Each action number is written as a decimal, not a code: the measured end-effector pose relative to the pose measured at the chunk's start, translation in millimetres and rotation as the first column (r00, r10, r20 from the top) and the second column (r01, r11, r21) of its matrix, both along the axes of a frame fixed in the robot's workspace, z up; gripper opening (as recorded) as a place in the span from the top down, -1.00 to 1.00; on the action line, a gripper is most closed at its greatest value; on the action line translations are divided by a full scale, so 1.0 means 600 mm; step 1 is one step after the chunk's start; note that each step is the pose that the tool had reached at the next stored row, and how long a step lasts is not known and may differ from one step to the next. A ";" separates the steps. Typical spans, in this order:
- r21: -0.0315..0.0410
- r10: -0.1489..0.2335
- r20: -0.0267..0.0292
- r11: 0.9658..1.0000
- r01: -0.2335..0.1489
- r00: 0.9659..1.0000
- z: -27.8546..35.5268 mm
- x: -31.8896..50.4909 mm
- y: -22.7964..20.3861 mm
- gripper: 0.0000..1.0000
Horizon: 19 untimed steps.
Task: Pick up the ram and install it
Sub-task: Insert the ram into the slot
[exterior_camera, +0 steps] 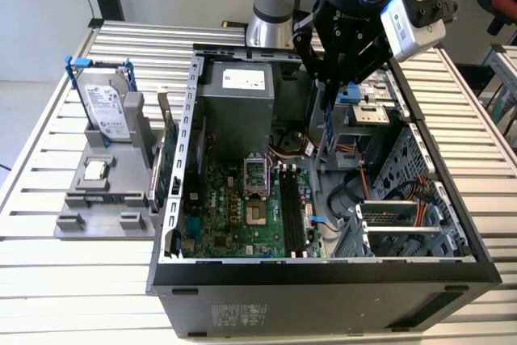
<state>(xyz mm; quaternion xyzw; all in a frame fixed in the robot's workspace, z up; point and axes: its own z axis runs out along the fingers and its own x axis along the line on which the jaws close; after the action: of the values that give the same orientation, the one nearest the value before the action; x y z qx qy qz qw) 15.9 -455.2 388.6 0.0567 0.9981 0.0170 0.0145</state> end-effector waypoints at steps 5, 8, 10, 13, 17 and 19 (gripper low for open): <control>0.000 0.000 0.000 1.000 0.000 1.000 -0.002 0.000 0.0001 1.00; 0.000 0.000 0.000 1.000 0.000 1.000 -0.008 0.001 0.0000 1.00; 0.000 0.000 0.000 1.000 0.000 1.000 -0.013 0.002 -0.0001 1.00; 0.000 0.000 0.000 1.000 0.000 1.000 -0.019 0.003 -0.0003 1.00; -0.001 0.000 0.000 1.000 0.000 1.000 -0.027 0.005 -0.0003 1.00; -0.002 0.000 0.000 1.000 0.000 1.000 -0.030 0.006 -0.0003 1.00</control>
<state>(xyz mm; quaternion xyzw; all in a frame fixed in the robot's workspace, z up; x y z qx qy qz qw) 19.6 -455.4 370.3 0.0566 0.9982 0.0161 0.0145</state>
